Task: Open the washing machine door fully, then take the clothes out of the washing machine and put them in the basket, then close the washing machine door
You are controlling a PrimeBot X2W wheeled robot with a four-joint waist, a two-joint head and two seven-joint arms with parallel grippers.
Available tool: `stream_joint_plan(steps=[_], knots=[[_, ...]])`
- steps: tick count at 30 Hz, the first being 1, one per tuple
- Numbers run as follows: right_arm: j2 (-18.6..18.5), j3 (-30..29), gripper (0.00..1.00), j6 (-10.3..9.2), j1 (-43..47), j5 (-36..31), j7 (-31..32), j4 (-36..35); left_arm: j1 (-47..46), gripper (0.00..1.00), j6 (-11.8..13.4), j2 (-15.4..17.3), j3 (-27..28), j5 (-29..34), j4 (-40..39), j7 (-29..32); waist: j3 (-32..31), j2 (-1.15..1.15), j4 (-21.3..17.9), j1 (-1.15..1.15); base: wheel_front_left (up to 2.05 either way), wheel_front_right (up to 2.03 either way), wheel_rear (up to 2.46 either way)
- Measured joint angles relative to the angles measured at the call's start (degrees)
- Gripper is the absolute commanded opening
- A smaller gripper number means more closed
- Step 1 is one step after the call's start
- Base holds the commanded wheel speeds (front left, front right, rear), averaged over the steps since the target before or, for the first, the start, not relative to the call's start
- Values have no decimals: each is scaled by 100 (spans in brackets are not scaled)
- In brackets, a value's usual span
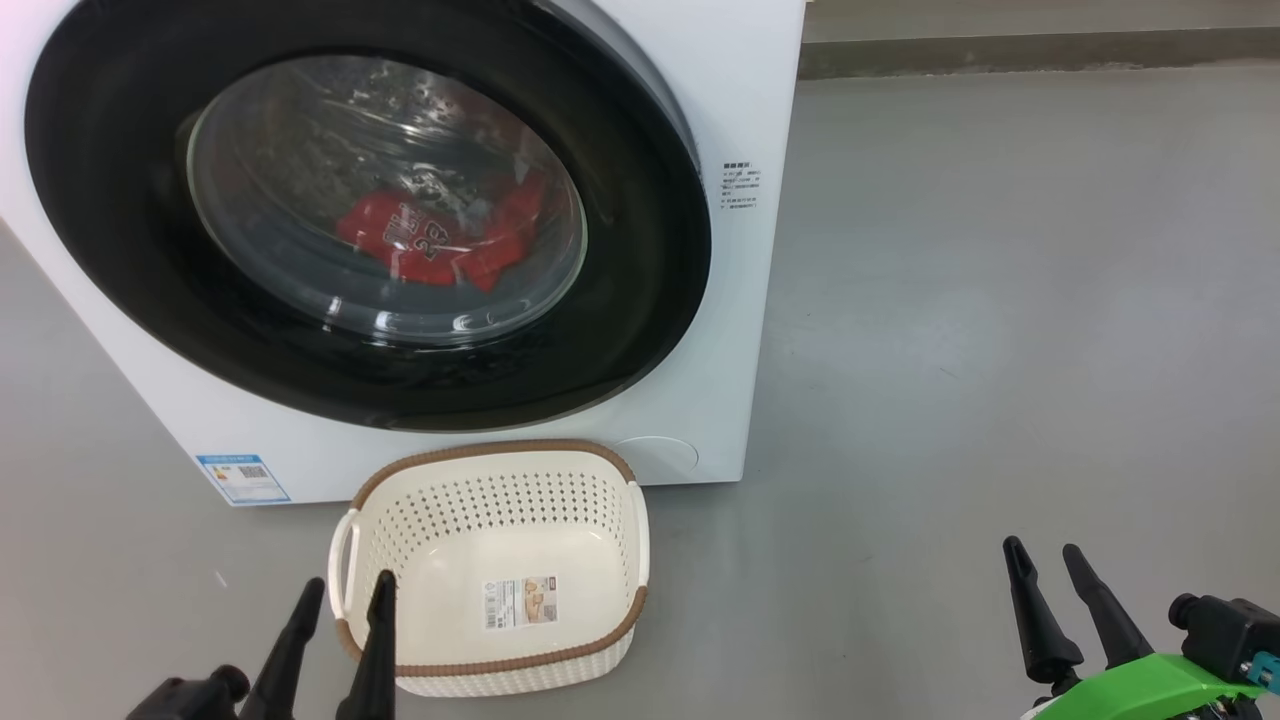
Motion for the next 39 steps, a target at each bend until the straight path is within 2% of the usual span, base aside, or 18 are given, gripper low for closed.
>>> stream_joint_plan(steps=[31,39], knots=[[-99,5,100,0,242,-1563,-503,-37,88,100,-8,108,-125,2031,-93,-504,6,0,-22,0,0,0,0],[-45,-91,100,0,339,-1571,-503,-49,88,100,-8,116,-111,2007,111,-504,14,0,-51,0,0,0,0]])
